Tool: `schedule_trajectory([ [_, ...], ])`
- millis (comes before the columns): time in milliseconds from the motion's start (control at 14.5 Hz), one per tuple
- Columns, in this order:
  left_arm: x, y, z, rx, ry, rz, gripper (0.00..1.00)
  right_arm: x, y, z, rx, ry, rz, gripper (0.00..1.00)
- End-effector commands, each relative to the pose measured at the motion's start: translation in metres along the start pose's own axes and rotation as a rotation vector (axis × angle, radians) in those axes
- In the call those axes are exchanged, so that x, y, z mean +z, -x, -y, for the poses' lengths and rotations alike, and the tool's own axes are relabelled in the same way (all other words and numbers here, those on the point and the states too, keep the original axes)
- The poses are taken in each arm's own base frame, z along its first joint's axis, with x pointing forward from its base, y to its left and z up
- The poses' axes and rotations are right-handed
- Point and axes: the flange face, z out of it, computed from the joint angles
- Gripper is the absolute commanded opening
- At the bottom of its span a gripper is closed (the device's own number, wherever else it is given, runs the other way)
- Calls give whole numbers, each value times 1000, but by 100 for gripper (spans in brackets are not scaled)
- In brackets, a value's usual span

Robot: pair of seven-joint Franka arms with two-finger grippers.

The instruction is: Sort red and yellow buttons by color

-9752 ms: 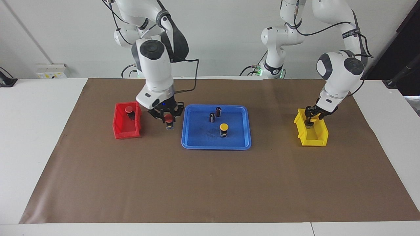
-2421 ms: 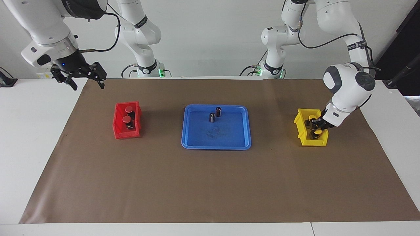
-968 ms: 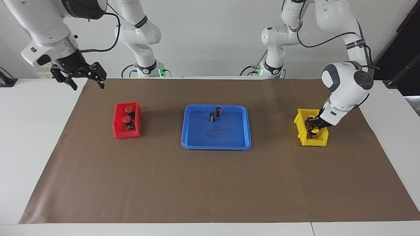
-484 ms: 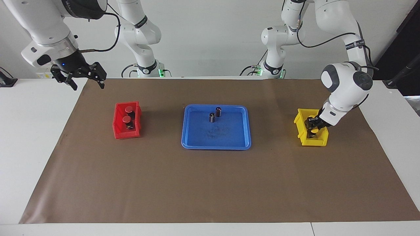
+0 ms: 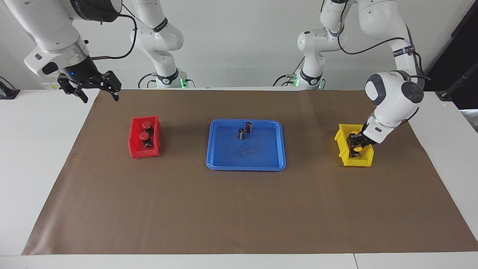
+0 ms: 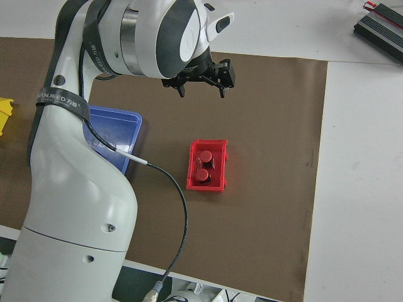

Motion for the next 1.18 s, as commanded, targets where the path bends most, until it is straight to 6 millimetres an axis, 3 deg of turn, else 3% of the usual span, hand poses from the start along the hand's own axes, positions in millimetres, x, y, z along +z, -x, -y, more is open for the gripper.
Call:
schedule_trajectory([
  [0, 1, 3, -2, 1, 17, -13, 40, -3, -1, 1, 15, 8, 8, 100],
  [277, 1, 3, 0, -1, 17, -14, 50, -3, -1, 1, 13, 7, 9, 100],
  [553, -3, 0, 1, -2, 16, -18, 51, -3, -1, 1, 13, 6, 9, 100],
  [1107, -29, -6, 3, -4, 20, -8, 51, -3, -1, 1, 15, 6, 9, 100],
])
